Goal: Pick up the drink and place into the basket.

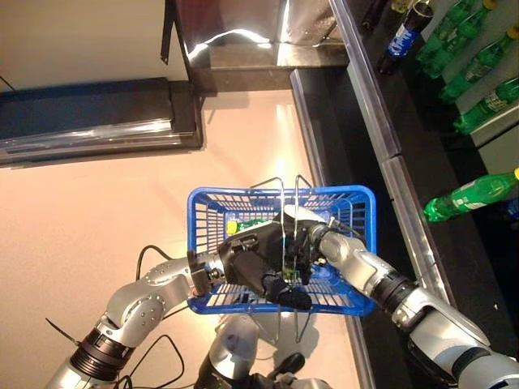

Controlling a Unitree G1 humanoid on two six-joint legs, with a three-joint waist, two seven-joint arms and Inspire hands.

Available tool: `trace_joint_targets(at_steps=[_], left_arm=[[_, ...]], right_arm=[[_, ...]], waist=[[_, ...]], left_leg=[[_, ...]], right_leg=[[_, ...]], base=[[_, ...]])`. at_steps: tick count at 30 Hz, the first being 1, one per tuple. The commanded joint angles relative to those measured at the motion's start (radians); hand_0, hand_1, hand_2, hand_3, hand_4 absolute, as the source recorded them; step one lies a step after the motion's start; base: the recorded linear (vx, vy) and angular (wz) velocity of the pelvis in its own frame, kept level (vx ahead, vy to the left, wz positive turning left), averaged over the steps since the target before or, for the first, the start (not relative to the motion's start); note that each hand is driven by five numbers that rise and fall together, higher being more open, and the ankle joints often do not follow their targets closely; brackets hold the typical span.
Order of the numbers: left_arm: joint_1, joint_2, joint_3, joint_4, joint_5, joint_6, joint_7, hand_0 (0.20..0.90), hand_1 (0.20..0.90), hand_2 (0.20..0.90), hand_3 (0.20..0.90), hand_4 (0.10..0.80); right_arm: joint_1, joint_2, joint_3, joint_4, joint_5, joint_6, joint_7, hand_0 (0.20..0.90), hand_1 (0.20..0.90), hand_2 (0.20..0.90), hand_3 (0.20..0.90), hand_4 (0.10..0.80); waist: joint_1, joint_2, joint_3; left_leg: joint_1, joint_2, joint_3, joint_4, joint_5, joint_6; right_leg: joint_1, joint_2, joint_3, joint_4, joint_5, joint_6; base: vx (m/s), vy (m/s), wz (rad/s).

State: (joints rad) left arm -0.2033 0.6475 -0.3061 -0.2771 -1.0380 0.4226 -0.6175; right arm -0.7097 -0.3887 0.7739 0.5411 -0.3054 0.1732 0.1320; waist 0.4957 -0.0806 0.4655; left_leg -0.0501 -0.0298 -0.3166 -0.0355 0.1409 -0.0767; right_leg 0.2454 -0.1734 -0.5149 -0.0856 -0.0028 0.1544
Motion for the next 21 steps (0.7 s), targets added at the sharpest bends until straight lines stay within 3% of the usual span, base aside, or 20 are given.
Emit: trace_joint_targets(at_steps=[1, 4, 5, 6, 7, 8, 9, 21], left_arm=[[-0.108, -0.226, -0.072, -0.302, -0.170, -0.163, -0.242, 0.300, 0.300, 0.300, 0.200, 0.100], [-0.110, -0.226, -0.072, -0.304, -0.174, -0.157, -0.243, 0.300, 0.300, 0.300, 0.200, 0.100], [-0.111, -0.227, -0.072, -0.304, -0.175, -0.156, -0.242, 0.300, 0.300, 0.300, 0.200, 0.100], [-0.107, -0.230, -0.069, -0.306, -0.176, -0.149, -0.243, 0.300, 0.300, 0.300, 0.200, 0.100], [-0.106, -0.232, -0.068, -0.307, -0.176, -0.146, -0.243, 0.300, 0.300, 0.300, 0.200, 0.100], [-0.105, -0.233, -0.067, -0.309, -0.177, -0.144, -0.241, 0.300, 0.300, 0.300, 0.200, 0.100], [-0.103, -0.235, -0.066, -0.310, -0.178, -0.142, -0.241, 0.300, 0.300, 0.300, 0.200, 0.100], [-0.094, -0.246, -0.065, -0.316, -0.182, -0.135, -0.231, 0.300, 0.300, 0.300, 0.200, 0.100]], right_arm=[[-0.024, 0.086, 0.089, 0.074, -0.022, -0.024, -0.034, 0.300, 0.300, 0.300, 0.200, 0.100], [-0.022, 0.096, 0.080, 0.101, -0.027, -0.017, -0.037, 0.300, 0.300, 0.300, 0.200, 0.100], [-0.022, 0.098, 0.079, 0.102, -0.027, -0.011, -0.038, 0.328, 0.328, 0.328, 0.233, 0.133], [-0.018, 0.103, 0.073, 0.112, -0.033, -0.003, -0.038, 0.458, 0.458, 0.458, 0.384, 0.284], [-0.016, 0.107, 0.070, 0.120, -0.035, 0.000, -0.040, 0.672, 0.672, 0.672, 0.634, 0.534], [-0.016, 0.110, 0.069, 0.125, -0.037, 0.001, -0.040, 0.846, 0.846, 0.846, 0.837, 0.737], [-0.015, 0.113, 0.068, 0.133, -0.038, 0.002, -0.039, 0.900, 0.900, 0.900, 0.900, 0.800], [0.002, 0.131, 0.062, 0.159, -0.044, 0.005, -0.046, 0.900, 0.900, 0.900, 0.900, 0.800]], waist=[[-0.012, -0.015, -0.392], [-0.009, -0.017, -0.394], [-0.008, -0.017, -0.393], [-0.007, -0.017, -0.394], [-0.006, -0.017, -0.395], [-0.006, -0.017, -0.395], [-0.005, -0.016, -0.396], [-0.007, -0.011, -0.399]], left_leg=[[0.049, 0.013, -0.020, -0.052, -0.045, -0.010], [0.050, 0.012, -0.024, -0.052, -0.045, -0.009], [0.050, 0.012, -0.025, -0.052, -0.045, -0.009], [0.051, 0.011, -0.026, -0.052, -0.045, -0.009], [0.051, 0.010, -0.027, -0.052, -0.045, -0.008], [0.052, 0.010, -0.028, -0.052, -0.045, -0.007], [0.053, 0.009, -0.028, -0.052, -0.045, -0.007], [0.052, 0.010, -0.019, -0.052, -0.044, -0.005]], right_leg=[[-0.001, 0.014, -0.015, 0.026, 0.005, -0.018], [-0.001, 0.016, -0.017, 0.027, 0.005, -0.019], [-0.001, 0.016, -0.017, 0.027, 0.005, -0.019], [-0.001, 0.016, -0.017, 0.028, 0.006, -0.019], [-0.001, 0.016, -0.017, 0.028, 0.006, -0.019], [-0.001, 0.017, -0.017, 0.027, 0.006, -0.020], [0.001, 0.017, -0.017, 0.027, 0.005, -0.020], [-0.003, 0.016, -0.015, 0.027, 0.009, -0.019]], base=[[0.000, 0.000, 0.00], [0.000, 0.000, 0.00], [0.000, 0.000, 0.00], [0.000, 0.000, 0.00], [0.000, 0.000, 0.00], [0.000, 0.000, 0.00], [0.000, 0.000, 0.00], [0.000, 0.000, 0.00]])
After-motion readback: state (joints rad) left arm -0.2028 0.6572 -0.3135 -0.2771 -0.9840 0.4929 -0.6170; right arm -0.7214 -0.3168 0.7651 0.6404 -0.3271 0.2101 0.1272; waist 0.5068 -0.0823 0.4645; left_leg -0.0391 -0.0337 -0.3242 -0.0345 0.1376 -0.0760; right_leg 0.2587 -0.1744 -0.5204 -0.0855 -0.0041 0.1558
